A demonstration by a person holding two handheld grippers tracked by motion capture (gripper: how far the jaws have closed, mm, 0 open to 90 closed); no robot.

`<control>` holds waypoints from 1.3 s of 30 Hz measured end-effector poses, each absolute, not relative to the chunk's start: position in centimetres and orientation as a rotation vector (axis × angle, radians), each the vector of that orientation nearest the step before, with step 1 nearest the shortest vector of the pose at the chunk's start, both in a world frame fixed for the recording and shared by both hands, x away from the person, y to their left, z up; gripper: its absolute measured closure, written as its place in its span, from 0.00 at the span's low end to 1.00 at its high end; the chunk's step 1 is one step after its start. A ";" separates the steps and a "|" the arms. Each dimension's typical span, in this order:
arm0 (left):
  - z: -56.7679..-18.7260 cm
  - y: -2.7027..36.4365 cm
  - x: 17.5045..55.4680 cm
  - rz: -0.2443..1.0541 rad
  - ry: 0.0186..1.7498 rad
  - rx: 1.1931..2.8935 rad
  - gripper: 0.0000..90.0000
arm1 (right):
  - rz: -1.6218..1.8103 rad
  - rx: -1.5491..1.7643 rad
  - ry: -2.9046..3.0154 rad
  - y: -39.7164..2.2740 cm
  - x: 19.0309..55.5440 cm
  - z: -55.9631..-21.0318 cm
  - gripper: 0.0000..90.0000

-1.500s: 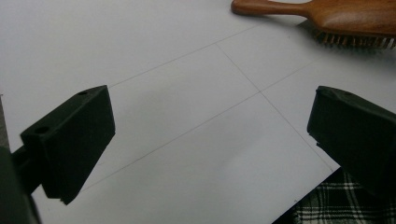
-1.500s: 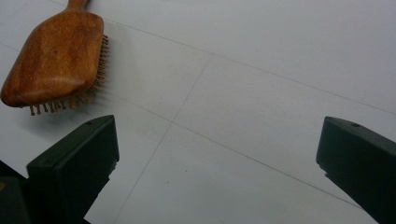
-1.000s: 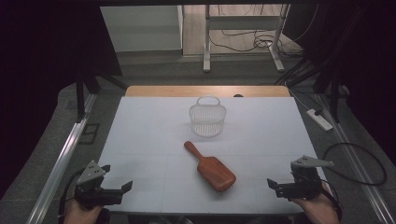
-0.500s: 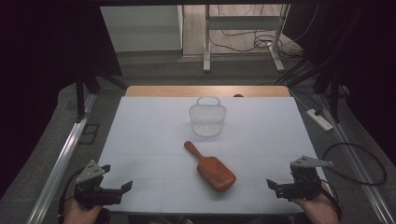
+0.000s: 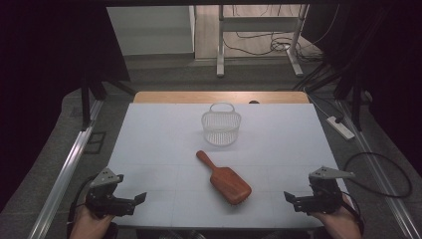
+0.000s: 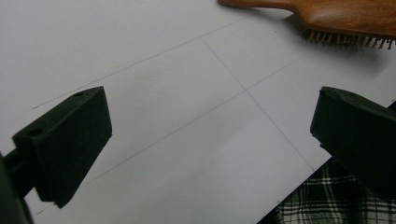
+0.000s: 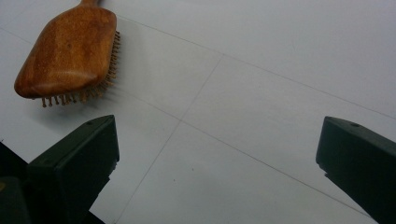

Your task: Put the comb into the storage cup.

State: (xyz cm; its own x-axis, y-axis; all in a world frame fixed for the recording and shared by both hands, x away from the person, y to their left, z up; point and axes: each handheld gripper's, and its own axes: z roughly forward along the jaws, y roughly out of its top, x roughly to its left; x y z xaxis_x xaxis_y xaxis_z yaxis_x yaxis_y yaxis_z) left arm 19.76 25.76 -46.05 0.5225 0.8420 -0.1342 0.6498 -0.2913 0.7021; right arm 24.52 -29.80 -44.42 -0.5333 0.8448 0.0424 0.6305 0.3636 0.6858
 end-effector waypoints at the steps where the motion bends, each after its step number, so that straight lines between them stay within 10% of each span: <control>1: -46.0 25.7 19.9 0.329 1.208 2.042 0.00 | 0.950 1.300 2.313 -29.8 24.5 -44.4 0.00; 39: -44.8 23.6 24.2 0.269 1.063 2.062 0.00 | 0.947 1.285 2.310 -29.7 24.5 -44.4 0.00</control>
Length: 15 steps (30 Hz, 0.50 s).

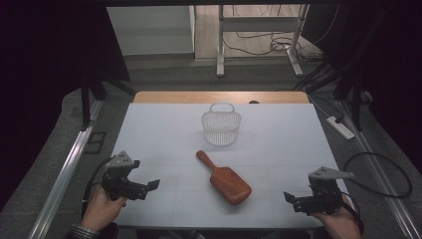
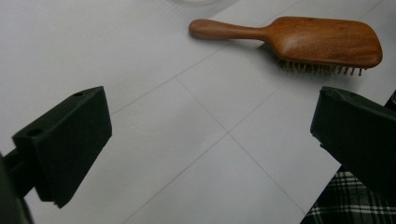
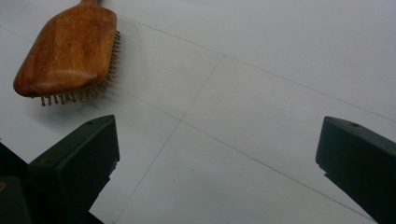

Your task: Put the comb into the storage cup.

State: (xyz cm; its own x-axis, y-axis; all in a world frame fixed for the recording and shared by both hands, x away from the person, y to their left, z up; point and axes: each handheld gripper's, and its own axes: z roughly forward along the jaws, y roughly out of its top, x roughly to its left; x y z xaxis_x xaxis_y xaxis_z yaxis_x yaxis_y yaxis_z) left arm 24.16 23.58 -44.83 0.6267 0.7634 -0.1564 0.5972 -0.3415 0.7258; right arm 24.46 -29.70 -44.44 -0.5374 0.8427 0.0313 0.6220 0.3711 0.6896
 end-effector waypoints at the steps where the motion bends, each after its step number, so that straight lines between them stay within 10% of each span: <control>1: -44.8 23.4 24.3 0.266 1.059 2.070 0.00 | 0.947 1.286 2.310 -29.7 24.5 -44.4 0.00; 15: -44.4 21.1 26.6 0.222 1.045 2.151 0.00 | 0.946 1.281 2.315 -29.7 24.5 -44.5 0.00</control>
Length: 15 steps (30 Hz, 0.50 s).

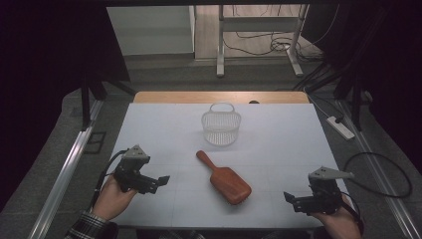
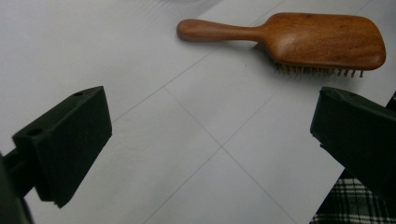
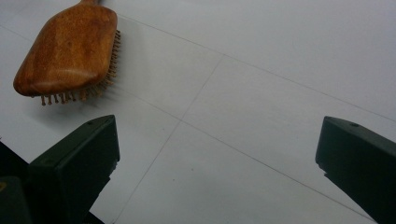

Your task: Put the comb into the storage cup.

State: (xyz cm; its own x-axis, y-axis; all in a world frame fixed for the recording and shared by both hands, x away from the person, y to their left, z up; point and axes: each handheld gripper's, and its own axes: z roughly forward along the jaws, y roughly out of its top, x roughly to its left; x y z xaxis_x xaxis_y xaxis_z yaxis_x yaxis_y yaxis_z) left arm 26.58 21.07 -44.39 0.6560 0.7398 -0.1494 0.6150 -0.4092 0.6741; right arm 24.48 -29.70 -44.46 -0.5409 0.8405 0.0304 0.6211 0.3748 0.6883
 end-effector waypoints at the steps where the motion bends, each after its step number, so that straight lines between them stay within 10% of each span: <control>1: -44.4 20.9 26.7 0.222 1.043 2.154 0.00 | 0.946 1.281 2.315 -29.7 24.5 -44.5 0.00; 15: -44.2 18.9 28.7 0.213 0.992 2.207 0.00 | 0.942 1.284 2.315 -29.7 24.5 -44.5 0.00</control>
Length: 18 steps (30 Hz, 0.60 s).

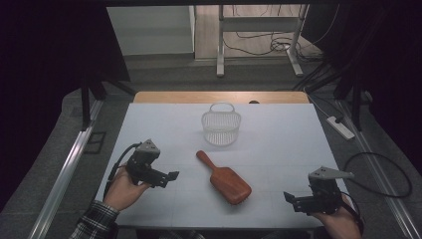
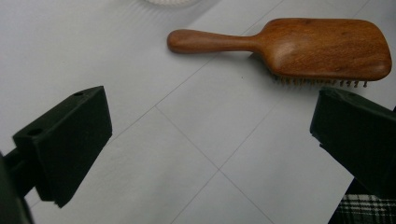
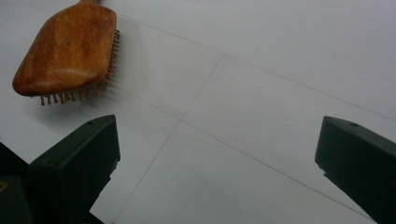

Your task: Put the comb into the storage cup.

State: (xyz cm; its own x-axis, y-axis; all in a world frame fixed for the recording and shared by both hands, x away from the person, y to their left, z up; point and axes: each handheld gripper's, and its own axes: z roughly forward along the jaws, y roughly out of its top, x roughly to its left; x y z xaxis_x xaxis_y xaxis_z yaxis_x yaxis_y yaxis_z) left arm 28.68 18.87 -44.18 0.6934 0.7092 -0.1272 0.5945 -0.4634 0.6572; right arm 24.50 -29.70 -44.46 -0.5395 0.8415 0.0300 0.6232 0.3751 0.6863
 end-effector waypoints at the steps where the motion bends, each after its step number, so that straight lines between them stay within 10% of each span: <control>1: -44.2 18.7 28.8 0.209 0.987 2.210 0.00 | 0.942 1.285 2.315 -29.7 24.5 -44.5 0.00; 18: -44.4 16.4 31.8 0.186 0.918 2.275 0.00 | 0.941 1.285 2.317 -29.7 24.5 -44.5 0.01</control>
